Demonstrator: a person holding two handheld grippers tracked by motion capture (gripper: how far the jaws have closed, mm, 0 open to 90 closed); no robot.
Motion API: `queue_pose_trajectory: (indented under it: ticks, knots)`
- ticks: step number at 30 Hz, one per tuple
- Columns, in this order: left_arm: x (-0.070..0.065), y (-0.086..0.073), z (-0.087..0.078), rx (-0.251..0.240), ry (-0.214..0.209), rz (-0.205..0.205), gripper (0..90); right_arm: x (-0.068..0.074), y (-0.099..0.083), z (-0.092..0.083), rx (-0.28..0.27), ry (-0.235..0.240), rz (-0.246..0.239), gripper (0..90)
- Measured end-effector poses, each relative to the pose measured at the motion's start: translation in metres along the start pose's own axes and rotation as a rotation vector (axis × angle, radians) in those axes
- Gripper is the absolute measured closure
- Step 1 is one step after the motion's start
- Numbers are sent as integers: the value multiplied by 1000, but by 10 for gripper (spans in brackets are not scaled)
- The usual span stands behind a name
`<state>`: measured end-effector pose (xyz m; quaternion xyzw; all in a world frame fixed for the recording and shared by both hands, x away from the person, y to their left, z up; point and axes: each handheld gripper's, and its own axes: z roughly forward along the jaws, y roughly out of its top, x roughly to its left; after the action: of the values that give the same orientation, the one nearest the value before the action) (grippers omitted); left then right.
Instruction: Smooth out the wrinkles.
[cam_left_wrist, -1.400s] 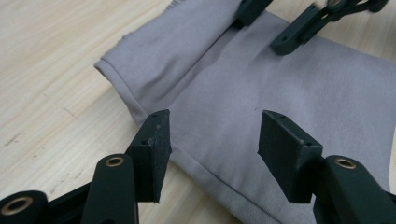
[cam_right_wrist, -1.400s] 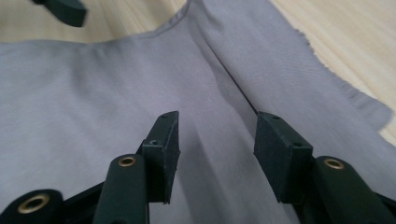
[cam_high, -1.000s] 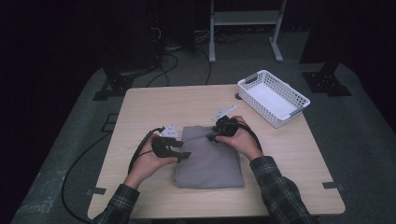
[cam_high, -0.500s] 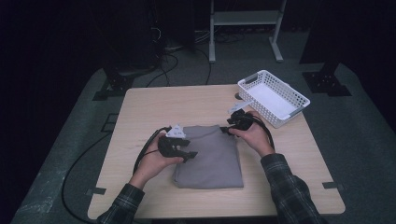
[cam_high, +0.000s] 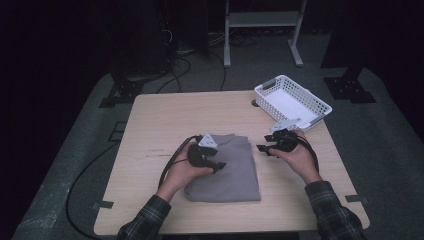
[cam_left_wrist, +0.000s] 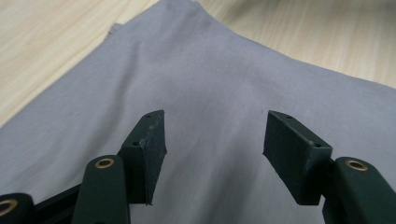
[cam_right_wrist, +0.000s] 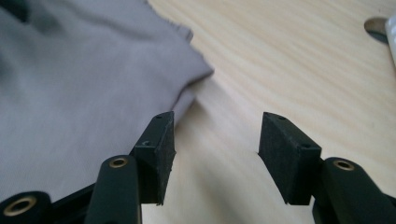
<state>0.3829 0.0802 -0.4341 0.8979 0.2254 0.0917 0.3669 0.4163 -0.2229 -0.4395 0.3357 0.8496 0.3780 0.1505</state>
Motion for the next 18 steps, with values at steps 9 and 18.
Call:
queue_pose_trajectory:
  ticks: [9,18]
  knots:
    - [-6,-1,29,44,19,19,358,1,-28,-16,2,-17,9,420]
    - [-8,-11,40,40,58,-27,173,-1,-39,-9,26,-35,36,380]
